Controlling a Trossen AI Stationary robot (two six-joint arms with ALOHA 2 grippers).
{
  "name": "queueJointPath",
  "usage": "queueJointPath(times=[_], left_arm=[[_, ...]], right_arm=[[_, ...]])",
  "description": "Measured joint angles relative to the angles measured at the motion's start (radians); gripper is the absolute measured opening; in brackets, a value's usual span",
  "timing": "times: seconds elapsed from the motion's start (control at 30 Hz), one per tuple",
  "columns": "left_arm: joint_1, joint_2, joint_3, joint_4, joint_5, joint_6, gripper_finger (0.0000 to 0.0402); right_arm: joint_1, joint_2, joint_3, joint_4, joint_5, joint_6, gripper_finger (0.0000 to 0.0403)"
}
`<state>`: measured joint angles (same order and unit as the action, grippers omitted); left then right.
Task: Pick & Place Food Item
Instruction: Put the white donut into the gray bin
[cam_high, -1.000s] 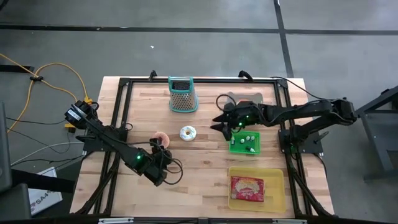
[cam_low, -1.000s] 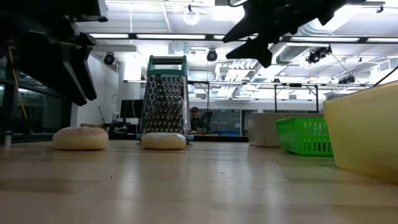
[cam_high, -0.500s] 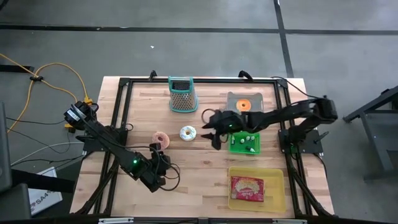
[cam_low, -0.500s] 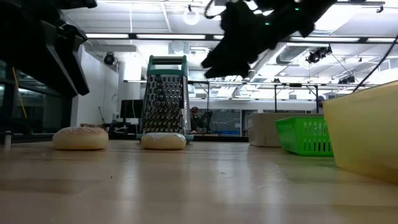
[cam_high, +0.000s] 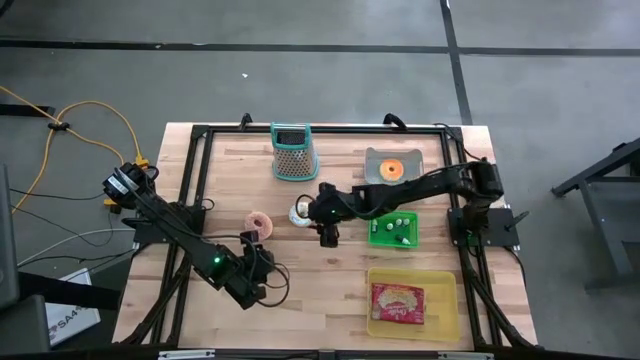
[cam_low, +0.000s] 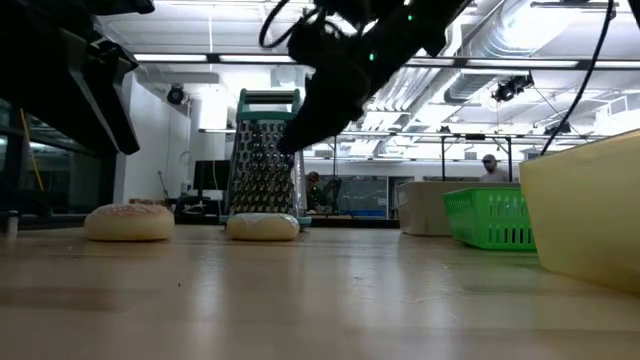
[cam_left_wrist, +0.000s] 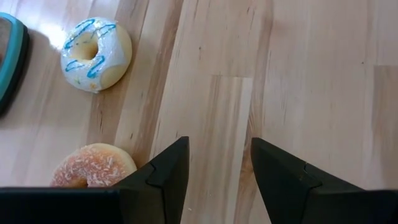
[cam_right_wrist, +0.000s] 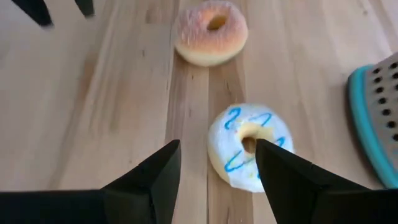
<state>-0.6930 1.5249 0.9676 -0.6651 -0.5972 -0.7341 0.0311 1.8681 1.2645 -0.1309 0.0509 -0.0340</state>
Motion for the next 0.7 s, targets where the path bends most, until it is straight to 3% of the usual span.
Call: queueJointPath(times=[0.37, 0.7], left_arm=[[0.001, 0.000, 0.000, 0.008, 0.000, 0.000, 0.0163], [0.001, 0.000, 0.000, 0.012, -0.001, 0.001, 0.0163]], right_arm=[[0.006, 0.132, 0.002, 0.072, 0.068, -0.097, 0.0194], [0.006, 0.139, 0.002, 0.129, 0.081, -0.170, 0.0194]])
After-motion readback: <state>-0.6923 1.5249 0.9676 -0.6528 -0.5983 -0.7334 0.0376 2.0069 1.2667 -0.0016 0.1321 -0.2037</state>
